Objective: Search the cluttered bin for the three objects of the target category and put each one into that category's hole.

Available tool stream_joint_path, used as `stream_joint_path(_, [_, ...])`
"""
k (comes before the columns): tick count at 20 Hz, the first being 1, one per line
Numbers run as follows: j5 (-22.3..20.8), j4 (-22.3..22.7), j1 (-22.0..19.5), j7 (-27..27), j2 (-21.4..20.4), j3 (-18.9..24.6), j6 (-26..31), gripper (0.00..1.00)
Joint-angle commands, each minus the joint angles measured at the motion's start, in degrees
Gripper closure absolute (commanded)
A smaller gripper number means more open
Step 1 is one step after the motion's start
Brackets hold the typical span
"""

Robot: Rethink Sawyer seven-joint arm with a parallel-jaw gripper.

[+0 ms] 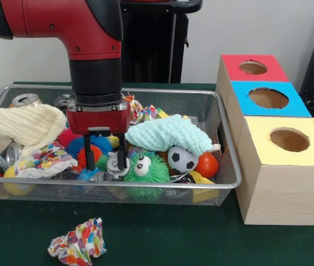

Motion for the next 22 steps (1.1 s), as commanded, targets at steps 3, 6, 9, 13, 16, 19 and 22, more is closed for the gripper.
stream_joint_path(3, [-2.88,0.9,0.85,-2.8,0.45,-1.5,-0.46,0.0])
stream_joint_path(6, [-2.45,1.06,0.34,-3.02,0.69,-1.02,-0.46,0.0])
stream_joint_path(9, [-2.02,1.41,-0.25,-3.09,0.87,-0.5,-0.58,0.0])
stream_joint_path(13, [-1.9,1.61,-0.75,-3.54,1.02,-0.04,-0.64,0.0])
stream_joint_path(16, [-1.75,1.4,-0.6,-3.75,0.91,-0.17,0.11,0.0])
stream_joint_path(19, [-0.34,0.53,0.1,-3.94,0.68,-0.55,3.39,0.0])
stream_joint_path(22, [-0.04,0.45,0.19,-4.05,0.46,-0.48,3.94,0.0])
